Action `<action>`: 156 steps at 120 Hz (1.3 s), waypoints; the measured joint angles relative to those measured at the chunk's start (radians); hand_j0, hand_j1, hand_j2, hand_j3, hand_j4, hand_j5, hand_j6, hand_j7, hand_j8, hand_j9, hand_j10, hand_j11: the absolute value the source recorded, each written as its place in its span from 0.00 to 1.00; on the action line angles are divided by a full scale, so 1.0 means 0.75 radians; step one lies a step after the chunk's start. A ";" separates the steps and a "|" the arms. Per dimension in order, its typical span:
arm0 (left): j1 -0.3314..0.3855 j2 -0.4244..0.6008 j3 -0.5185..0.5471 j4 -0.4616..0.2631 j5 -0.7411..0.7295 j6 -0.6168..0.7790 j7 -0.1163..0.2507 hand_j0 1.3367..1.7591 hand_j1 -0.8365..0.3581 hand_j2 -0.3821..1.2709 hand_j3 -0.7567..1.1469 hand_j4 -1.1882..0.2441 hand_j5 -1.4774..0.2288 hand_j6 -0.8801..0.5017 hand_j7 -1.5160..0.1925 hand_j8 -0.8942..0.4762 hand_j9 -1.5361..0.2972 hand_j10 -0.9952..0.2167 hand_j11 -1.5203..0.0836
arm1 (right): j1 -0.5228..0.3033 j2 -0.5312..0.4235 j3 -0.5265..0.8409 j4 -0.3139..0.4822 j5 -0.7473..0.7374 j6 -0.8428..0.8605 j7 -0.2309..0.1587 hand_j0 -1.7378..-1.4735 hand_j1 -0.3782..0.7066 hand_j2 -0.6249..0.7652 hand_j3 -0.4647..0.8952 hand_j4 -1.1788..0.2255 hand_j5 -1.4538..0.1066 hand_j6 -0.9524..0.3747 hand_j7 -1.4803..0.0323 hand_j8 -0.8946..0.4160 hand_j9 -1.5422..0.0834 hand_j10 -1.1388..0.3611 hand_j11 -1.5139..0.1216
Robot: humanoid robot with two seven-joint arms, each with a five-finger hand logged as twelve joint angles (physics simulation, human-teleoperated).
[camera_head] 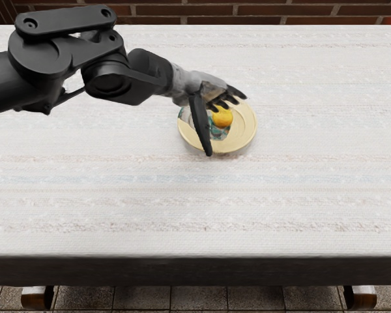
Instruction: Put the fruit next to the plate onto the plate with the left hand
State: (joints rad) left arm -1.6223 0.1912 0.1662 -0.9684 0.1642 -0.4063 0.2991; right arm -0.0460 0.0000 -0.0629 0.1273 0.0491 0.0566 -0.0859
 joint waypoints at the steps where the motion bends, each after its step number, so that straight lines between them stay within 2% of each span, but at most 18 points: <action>1: 0.001 0.010 -0.002 -0.001 -0.009 -0.013 0.000 0.76 0.98 0.23 0.40 0.82 0.85 0.63 0.88 0.64 0.83 0.81 0.94 | 0.000 0.000 0.000 0.000 0.000 0.000 0.000 0.30 0.05 0.45 0.34 0.82 0.91 0.70 0.96 0.66 0.93 0.74 0.91; 14: 0.005 0.130 -0.017 -0.008 -0.102 -0.168 0.000 0.76 0.99 0.23 0.40 0.82 0.86 0.63 0.88 0.65 0.83 0.81 0.94 | 0.000 0.000 0.000 0.000 0.000 0.000 0.000 0.30 0.05 0.45 0.34 0.82 0.91 0.70 0.96 0.66 0.93 0.74 0.91; 24: 0.084 0.224 -0.037 -0.011 -0.155 -0.226 0.000 0.76 0.99 0.23 0.40 0.82 0.86 0.63 0.88 0.65 0.83 0.82 0.94 | 0.000 0.000 0.000 0.000 0.000 0.000 0.000 0.30 0.05 0.45 0.34 0.82 0.91 0.70 0.96 0.66 0.93 0.74 0.91; 44: 0.143 0.370 -0.059 -0.012 -0.266 -0.263 -0.001 0.76 0.99 0.23 0.40 0.83 0.86 0.63 0.89 0.65 0.84 0.82 0.95 | 0.000 0.000 0.000 0.000 0.000 0.000 0.000 0.30 0.05 0.45 0.34 0.82 0.91 0.70 0.96 0.66 0.93 0.74 0.91; 72: 0.223 0.573 -0.064 -0.008 -0.300 -0.272 0.000 0.76 0.99 0.23 0.40 0.83 0.87 0.64 0.89 0.65 0.84 0.82 0.95 | 0.000 0.000 0.000 0.000 0.000 0.000 0.000 0.30 0.05 0.45 0.34 0.82 0.91 0.70 0.96 0.66 0.93 0.74 0.91; 91: 0.287 0.614 -0.072 -0.002 -0.313 -0.273 0.000 0.76 0.99 0.23 0.40 0.83 0.87 0.64 0.89 0.65 0.84 0.82 0.95 | 0.000 0.000 0.000 0.000 0.000 0.000 0.000 0.30 0.05 0.45 0.34 0.82 0.91 0.70 0.96 0.66 0.93 0.74 0.91; 103: 0.362 0.632 -0.125 -0.001 -0.315 -0.273 0.000 0.76 0.99 0.23 0.40 0.83 0.87 0.64 0.89 0.65 0.84 0.82 0.95 | 0.000 0.000 0.000 0.000 0.000 0.000 0.000 0.30 0.05 0.45 0.34 0.82 0.91 0.70 0.96 0.66 0.93 0.74 0.91; 129: 0.447 0.704 -0.209 0.014 -0.316 -0.273 0.000 0.76 0.99 0.23 0.40 0.83 0.87 0.64 0.89 0.65 0.84 0.82 0.95 | 0.000 0.000 0.000 0.000 0.000 0.000 0.000 0.30 0.05 0.45 0.34 0.82 0.91 0.70 0.96 0.66 0.93 0.74 0.91; 156: 0.483 0.816 -0.270 0.027 -0.316 -0.273 0.000 0.76 0.99 0.23 0.40 0.83 0.87 0.64 0.89 0.65 0.84 0.82 0.95 | 0.000 0.000 0.000 0.000 0.000 0.000 0.000 0.30 0.05 0.45 0.34 0.82 0.91 0.70 0.96 0.66 0.93 0.74 0.91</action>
State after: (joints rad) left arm -1.2598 0.8032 -0.0366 -0.9479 -0.0731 -0.6112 0.2991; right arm -0.0460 0.0000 -0.0629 0.1273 0.0491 0.0567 -0.0859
